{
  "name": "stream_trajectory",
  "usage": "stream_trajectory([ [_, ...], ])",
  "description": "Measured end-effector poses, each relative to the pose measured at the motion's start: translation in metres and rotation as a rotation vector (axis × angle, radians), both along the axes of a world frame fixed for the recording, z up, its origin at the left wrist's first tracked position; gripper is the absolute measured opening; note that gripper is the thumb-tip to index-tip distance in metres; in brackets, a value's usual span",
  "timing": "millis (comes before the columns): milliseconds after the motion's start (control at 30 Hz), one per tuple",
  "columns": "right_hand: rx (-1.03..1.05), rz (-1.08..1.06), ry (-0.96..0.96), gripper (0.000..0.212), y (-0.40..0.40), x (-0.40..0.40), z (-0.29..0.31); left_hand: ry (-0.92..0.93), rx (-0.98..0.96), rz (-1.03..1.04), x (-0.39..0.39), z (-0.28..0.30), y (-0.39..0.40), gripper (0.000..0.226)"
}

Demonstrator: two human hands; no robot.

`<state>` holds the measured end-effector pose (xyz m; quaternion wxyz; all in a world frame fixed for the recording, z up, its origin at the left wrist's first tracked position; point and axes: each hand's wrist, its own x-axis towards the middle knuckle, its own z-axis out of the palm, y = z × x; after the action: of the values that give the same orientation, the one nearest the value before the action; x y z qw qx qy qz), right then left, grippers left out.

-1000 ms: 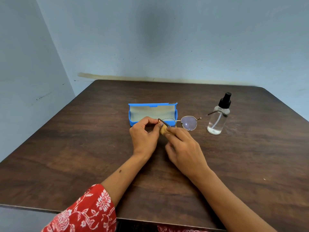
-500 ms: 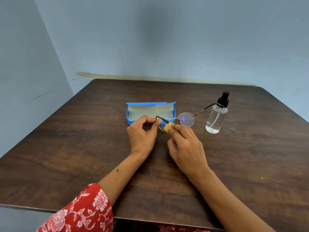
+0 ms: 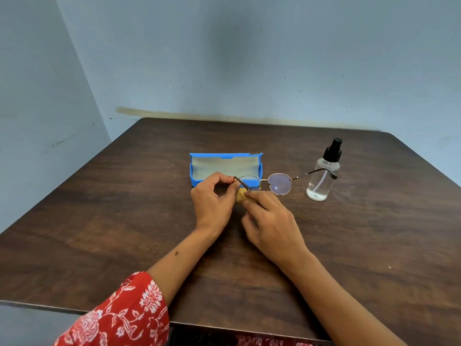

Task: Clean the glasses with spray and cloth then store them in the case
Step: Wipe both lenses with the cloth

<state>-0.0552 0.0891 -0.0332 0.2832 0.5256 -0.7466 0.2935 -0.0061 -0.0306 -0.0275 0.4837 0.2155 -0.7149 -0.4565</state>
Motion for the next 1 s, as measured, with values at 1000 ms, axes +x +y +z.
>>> stream_trajectory([
  [1000, -0.057, -0.035, -0.008, 0.031, 0.001, -0.0019, 0.0002, 0.0, 0.002, -0.002, 0.0006, 0.0007, 0.0013, 0.009],
])
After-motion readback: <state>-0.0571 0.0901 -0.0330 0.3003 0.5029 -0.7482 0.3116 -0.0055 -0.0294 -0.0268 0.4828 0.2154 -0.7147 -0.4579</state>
